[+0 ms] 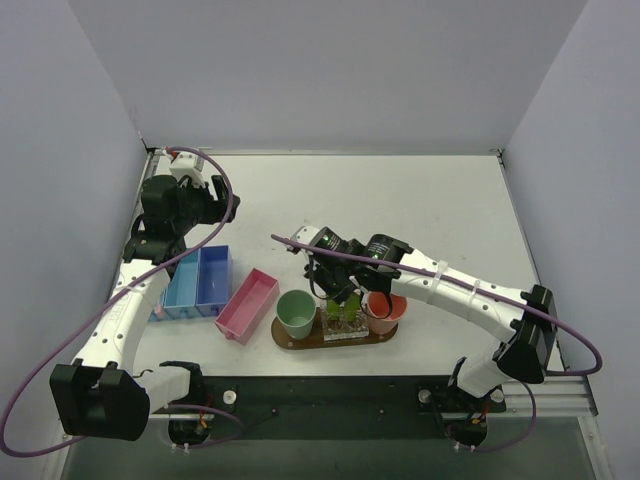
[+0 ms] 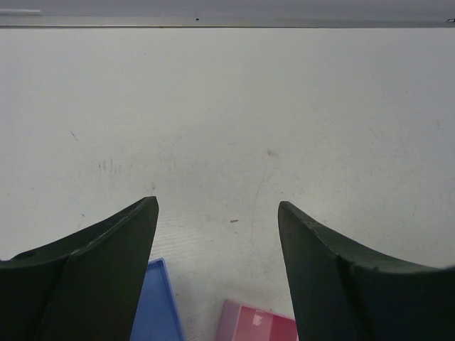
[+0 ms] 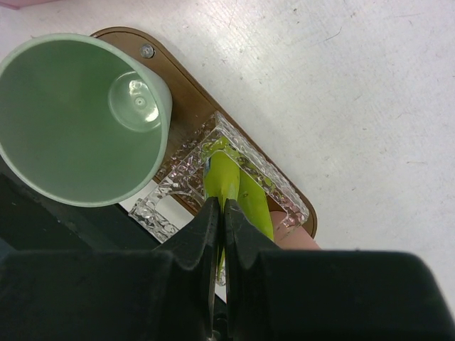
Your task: Prepare toiletry sets of a toothbrush and toothpaste on the tray
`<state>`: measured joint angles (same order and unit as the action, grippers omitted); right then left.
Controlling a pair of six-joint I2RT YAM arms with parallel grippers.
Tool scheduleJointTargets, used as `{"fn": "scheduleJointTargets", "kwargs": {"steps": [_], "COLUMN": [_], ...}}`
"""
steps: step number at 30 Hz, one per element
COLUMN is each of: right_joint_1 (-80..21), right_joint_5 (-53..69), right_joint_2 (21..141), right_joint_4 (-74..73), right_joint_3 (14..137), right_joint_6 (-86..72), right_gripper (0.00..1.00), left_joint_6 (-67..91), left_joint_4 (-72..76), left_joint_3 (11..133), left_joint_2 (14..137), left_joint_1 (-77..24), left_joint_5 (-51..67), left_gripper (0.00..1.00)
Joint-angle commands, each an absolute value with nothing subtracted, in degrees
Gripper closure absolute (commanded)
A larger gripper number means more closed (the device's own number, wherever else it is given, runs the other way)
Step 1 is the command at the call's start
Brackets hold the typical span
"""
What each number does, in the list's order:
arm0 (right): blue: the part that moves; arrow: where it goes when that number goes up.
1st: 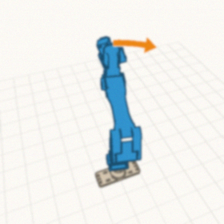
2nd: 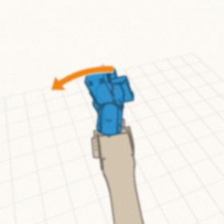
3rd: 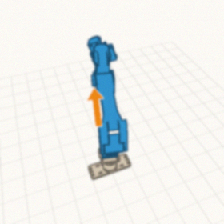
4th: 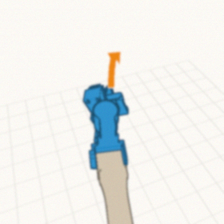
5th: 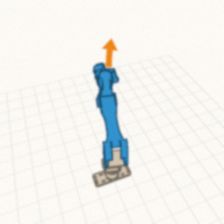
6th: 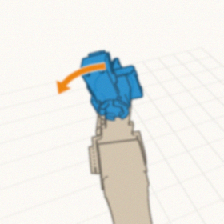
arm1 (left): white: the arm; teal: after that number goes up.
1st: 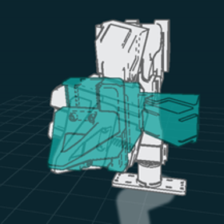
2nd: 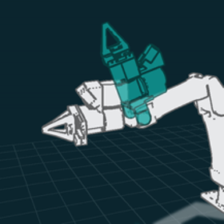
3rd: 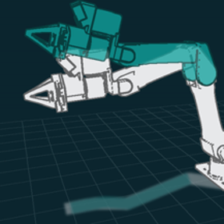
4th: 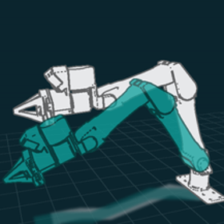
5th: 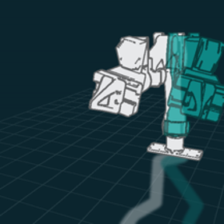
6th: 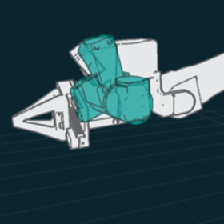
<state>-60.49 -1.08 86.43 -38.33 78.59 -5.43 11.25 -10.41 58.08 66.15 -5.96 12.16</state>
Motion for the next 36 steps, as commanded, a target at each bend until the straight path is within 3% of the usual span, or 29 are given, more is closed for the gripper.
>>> {"fn": "scheduleJointTargets", "kwargs": {"steps": [1,21,27,36], "right_joint_1": [-60.8,-60.9,-60.1,-47.6], "right_joint_5": [-2.2,-1.8,-2.2,2.0], "right_joint_2": [86.8,83.0,80.3,70.3], "right_joint_4": [-38.1,-38.1,-38.1,-33.9], "right_joint_3": [78.5,81.6,84.1,79.7], "right_joint_6": [-4.7,-4.7,-3.9,-1.9], "right_gripper": [0.98,0.69,0.57,0.54], "left_joint_6": [10.3,9.2,4.4,2.9], "left_joint_4": [-9.8,-9.6,-11.6,-19.5], "left_joint_3": [59.5,59.1,59.1,56.4], "left_joint_2": [65.9,65.5,65.4,63.8], "left_joint_1": [-6.2,-6.2,-6.1,4.9], "left_joint_5": [11.8,12.3,7.1,4.1], "left_gripper": [0.21,0.21,0.21,0.26]}}
